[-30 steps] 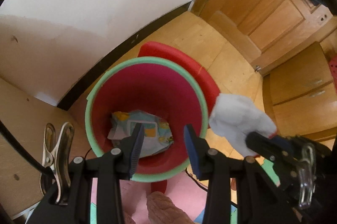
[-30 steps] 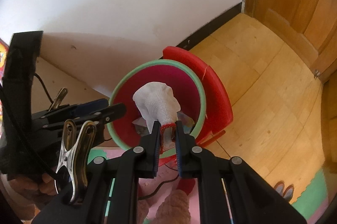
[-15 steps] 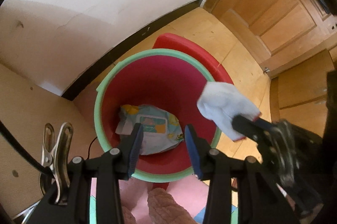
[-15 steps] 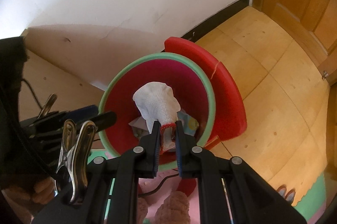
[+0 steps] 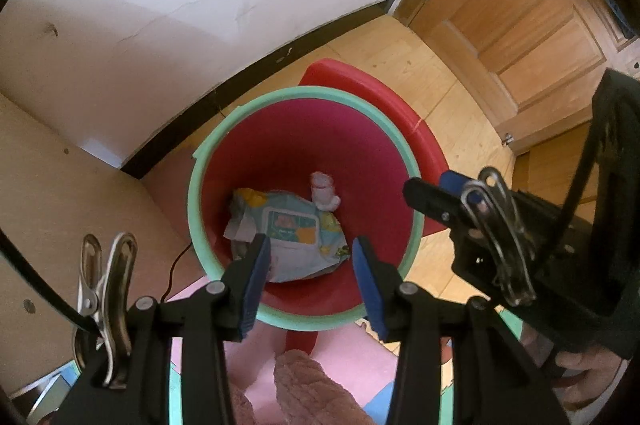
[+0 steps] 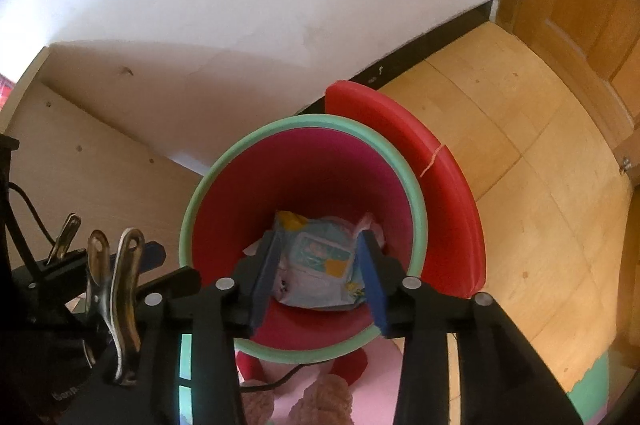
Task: Collect trash
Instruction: 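Open the right tool to drop the white glove into the bucket, then raise the right tool out of the bucket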
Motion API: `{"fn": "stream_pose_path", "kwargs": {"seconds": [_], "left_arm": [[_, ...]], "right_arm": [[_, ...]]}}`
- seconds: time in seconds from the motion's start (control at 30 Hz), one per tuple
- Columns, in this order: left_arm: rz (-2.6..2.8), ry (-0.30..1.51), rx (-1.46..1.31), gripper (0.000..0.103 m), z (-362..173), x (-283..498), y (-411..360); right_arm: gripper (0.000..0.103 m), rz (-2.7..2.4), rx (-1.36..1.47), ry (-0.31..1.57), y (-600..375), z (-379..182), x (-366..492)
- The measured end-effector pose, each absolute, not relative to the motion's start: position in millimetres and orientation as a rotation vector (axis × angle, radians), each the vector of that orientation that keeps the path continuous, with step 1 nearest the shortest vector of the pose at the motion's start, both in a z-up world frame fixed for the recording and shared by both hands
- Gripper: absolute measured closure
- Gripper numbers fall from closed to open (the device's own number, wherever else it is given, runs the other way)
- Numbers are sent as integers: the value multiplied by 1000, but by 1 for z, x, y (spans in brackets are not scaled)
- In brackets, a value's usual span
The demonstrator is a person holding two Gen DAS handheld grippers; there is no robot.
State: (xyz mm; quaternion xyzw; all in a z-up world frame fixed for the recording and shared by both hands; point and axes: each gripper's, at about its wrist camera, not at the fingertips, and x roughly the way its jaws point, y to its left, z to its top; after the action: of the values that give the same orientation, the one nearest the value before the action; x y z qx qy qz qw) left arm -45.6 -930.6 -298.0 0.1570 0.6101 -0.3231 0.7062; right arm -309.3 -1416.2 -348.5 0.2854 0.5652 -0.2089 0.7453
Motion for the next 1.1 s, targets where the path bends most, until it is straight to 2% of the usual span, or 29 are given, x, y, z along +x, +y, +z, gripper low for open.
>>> {"fn": "stream_pose_path", "kwargs": {"seconds": [0.6, 1.1], "left_arm": [[-739, 1323, 292, 59, -254, -68, -900], [-841, 1236, 237, 59, -171, -97, -853]], "right_arm": [[62, -403, 597, 1194, -1396, -301, -316], [62, -448, 542, 1075, -1347, -208, -329]]}}
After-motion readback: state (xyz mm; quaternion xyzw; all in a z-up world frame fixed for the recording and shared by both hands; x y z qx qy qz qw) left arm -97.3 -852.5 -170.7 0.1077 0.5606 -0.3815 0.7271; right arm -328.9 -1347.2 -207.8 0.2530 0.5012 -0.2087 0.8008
